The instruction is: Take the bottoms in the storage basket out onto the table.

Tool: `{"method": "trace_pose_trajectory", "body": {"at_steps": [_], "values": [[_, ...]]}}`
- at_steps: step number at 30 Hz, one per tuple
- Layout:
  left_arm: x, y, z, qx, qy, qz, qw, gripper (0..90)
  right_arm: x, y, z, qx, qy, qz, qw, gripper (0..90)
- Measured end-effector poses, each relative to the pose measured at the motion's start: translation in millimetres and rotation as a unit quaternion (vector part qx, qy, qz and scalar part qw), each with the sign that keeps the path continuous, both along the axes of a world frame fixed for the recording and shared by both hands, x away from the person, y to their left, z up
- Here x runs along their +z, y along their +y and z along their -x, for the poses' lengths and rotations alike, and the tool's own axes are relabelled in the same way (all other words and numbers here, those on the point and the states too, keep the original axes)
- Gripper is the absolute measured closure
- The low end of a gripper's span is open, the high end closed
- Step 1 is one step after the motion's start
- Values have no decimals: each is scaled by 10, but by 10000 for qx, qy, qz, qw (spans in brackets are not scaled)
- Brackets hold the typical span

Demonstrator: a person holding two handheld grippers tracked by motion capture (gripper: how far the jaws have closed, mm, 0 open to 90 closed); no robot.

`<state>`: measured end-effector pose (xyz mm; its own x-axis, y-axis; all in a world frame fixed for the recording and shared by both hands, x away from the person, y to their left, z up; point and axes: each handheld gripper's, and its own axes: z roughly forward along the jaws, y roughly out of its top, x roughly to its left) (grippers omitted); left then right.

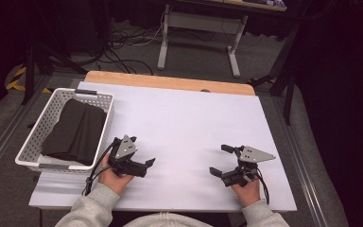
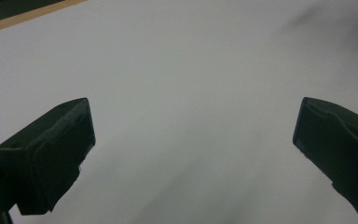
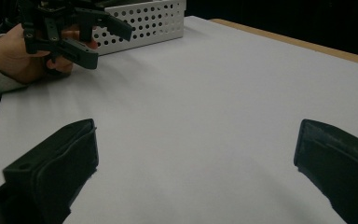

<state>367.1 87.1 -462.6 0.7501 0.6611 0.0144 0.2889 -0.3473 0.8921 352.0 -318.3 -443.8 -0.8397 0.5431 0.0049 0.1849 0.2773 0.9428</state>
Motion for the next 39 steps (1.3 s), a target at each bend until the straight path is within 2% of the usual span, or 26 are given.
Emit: {"method": "trace_pose_trajectory", "body": {"at_steps": [7,10,13,26,39], "values": [[50,13,5,-97,101,94,9999,3,-5,2,-7,9,32,16,10000,6],[85,2,22,-171,-12,33,9998,16,-9,5,-12,22,62,18,10000,7],[95,1,20,-214,26,83,9997,18,-10,7,-12,35,70,26,10000,6],[224,-24,48,-227,-64,-137,9996,19,-21,15,-24,49,124,50,9999,7],[332,8,29,-237,7,-99,9997,19,-28,18,-32,65,154,51,9998,7]]}}
